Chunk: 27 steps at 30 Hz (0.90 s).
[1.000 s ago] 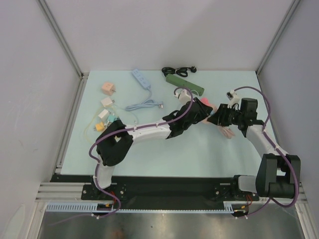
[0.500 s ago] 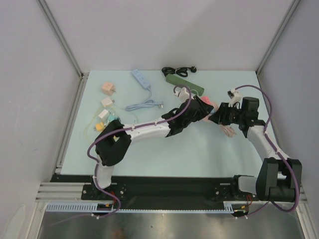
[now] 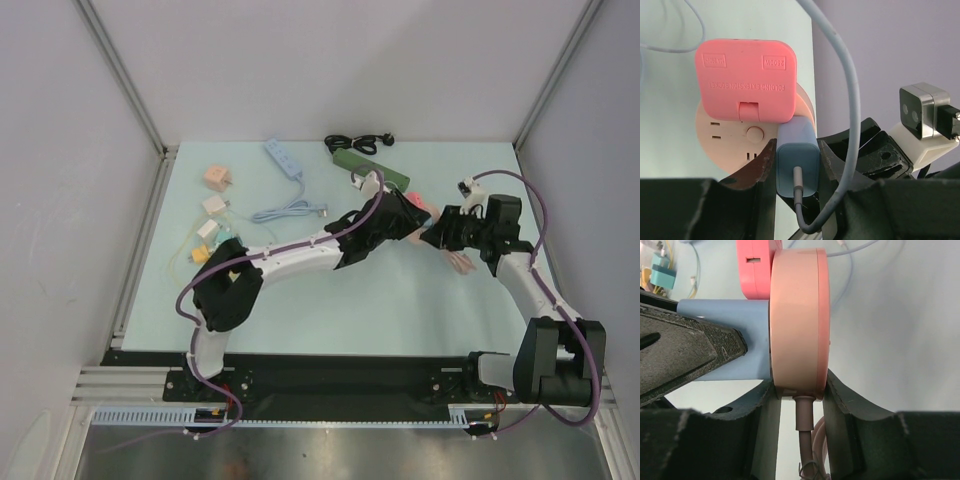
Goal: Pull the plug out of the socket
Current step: Remove the plug from the socket.
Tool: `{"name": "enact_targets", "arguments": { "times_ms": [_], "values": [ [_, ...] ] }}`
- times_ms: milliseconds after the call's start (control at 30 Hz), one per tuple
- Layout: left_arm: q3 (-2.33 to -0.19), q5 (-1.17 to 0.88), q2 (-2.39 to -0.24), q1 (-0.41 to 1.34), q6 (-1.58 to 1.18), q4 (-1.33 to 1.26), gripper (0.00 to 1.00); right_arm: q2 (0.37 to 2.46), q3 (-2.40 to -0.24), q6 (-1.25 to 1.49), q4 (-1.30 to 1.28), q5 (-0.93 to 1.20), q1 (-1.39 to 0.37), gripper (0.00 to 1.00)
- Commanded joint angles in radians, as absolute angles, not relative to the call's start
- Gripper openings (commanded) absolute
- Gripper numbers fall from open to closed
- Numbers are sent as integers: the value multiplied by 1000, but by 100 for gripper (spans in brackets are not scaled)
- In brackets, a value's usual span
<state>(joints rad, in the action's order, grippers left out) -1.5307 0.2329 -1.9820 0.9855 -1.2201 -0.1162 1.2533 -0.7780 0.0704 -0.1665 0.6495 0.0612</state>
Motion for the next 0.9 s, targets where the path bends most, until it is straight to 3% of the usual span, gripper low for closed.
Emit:
{"name": "enact_targets", "arguments": {
  "times_ms": [0, 433, 867],
  "values": [
    [-1673, 213, -1965, 1019, -1252, -227, 0, 1258, -793, 55, -146, 494, 92, 0],
    [-1730, 376, -1982, 1057, -1019, -84, 0, 1249, -788, 80, -138, 494, 121, 0],
    [-1569, 134, -1836, 951, -1180, -245, 0, 1238, -790, 63, -143, 494, 130, 0]
  ]
}}
